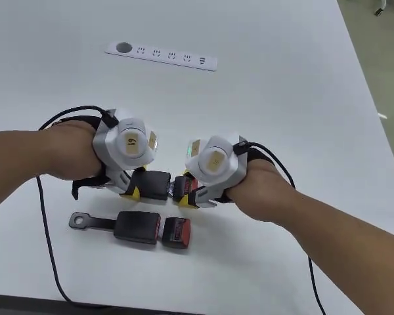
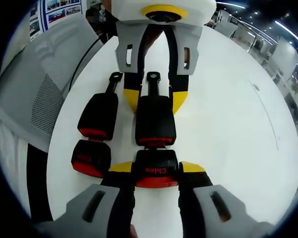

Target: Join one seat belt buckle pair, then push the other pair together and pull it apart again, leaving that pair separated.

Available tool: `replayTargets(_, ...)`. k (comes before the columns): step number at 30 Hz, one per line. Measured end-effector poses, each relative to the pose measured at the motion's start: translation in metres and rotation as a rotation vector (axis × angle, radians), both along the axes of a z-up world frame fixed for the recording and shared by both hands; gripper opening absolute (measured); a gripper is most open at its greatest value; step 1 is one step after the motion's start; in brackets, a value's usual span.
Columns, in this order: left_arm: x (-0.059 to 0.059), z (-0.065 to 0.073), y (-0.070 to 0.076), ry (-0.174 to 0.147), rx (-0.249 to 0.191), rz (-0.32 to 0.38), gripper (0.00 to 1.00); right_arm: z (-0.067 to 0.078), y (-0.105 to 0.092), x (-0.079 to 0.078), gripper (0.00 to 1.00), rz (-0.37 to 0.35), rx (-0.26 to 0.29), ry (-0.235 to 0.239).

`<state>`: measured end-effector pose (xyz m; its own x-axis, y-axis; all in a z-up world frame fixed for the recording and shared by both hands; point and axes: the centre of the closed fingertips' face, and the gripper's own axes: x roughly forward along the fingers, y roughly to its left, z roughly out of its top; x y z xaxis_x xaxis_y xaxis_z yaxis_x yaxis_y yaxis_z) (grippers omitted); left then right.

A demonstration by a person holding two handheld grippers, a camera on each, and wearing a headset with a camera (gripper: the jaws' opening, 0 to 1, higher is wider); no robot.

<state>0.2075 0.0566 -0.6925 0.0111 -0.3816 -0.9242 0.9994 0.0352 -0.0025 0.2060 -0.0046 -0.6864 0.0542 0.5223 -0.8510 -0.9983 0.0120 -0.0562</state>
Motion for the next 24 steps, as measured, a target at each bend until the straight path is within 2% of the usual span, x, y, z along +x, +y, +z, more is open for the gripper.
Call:
replayTargets(6, -0.001, 0.001, -0.001, 0.001, 0.020, 0.008, 0.31, 0.000, -0.002, 0.002, 0.31, -0.007, 0.002, 0.004)
replayTargets(10, -0.001, 0.000, 0.000, 0.002, 0.035, 0.015, 0.31, 0.000, -0.011, 0.000, 0.31, -0.010, -0.003, 0.005)
replayTargets(13, 0.000, -0.001, 0.001, 0.004, 0.033, 0.018, 0.31, 0.000, -0.019, -0.001, 0.32, -0.013, -0.004, 0.012)
replayTargets(17, -0.001, 0.000, 0.000, 0.006, 0.027, 0.021, 0.31, 0.001, -0.020, -0.002, 0.32, -0.019, 0.028, 0.027)
replayTargets(20, -0.001, -0.001, 0.000, 0.006, 0.034, 0.027, 0.31, 0.001, -0.020, -0.001, 0.32, -0.018, 0.030, 0.021)
replayTargets(24, 0.000, -0.002, 0.000, 0.007, 0.031, 0.025, 0.31, 0.000, -0.031, -0.002, 0.32, -0.020, 0.020, 0.018)
